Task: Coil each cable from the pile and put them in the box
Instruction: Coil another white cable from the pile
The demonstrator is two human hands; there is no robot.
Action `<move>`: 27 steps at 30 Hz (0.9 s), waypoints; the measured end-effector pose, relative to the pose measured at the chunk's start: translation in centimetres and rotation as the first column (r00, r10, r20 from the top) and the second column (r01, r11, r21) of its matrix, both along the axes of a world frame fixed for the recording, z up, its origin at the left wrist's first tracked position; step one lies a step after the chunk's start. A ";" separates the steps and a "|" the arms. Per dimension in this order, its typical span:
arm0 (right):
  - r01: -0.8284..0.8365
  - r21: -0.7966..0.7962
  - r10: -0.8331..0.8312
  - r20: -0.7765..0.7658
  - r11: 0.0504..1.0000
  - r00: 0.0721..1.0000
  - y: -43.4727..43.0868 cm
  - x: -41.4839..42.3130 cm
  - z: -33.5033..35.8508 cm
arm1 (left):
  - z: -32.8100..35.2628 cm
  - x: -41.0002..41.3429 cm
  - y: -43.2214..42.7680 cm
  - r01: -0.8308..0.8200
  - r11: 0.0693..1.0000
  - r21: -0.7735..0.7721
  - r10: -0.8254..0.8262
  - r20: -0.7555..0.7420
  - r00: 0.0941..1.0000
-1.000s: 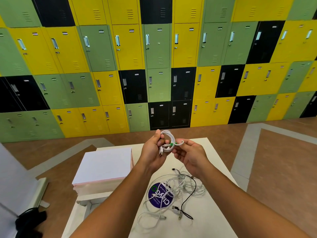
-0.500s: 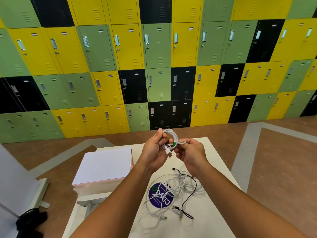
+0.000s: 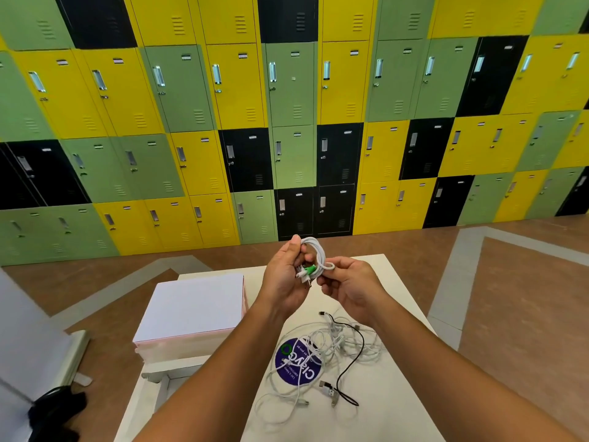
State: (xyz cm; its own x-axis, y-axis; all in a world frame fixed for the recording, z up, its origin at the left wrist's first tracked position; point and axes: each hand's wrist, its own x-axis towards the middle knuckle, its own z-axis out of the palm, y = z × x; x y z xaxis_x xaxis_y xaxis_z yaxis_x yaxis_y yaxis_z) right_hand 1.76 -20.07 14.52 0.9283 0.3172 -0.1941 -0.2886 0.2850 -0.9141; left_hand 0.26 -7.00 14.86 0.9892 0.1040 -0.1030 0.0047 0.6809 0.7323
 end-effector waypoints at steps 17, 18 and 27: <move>-0.323 0.001 0.321 0.095 0.947 0.942 -0.5 -1.3 -0.7 | -0.4 0.6 -0.5 -0.298 0.863 0.408 0.268 0.129 0.955; -0.305 -0.001 0.303 0.096 0.952 0.948 -0.1 -1.5 -0.6 | -0.7 0.6 -0.5 -0.331 0.830 0.448 0.298 0.146 0.943; -0.140 -0.100 0.143 0.019 0.985 0.990 1.6 -1.3 -0.4 | -2.0 0.2 -0.9 -0.297 0.852 0.431 0.254 0.156 0.954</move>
State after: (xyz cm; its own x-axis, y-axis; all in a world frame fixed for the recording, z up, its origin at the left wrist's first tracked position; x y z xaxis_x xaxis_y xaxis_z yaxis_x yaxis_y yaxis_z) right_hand 0.45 -18.47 14.16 0.8804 0.4264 -0.2075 -0.2958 0.1518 -0.9431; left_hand 0.45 -7.94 12.90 0.9157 0.3872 0.1075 -0.2151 0.2464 0.9450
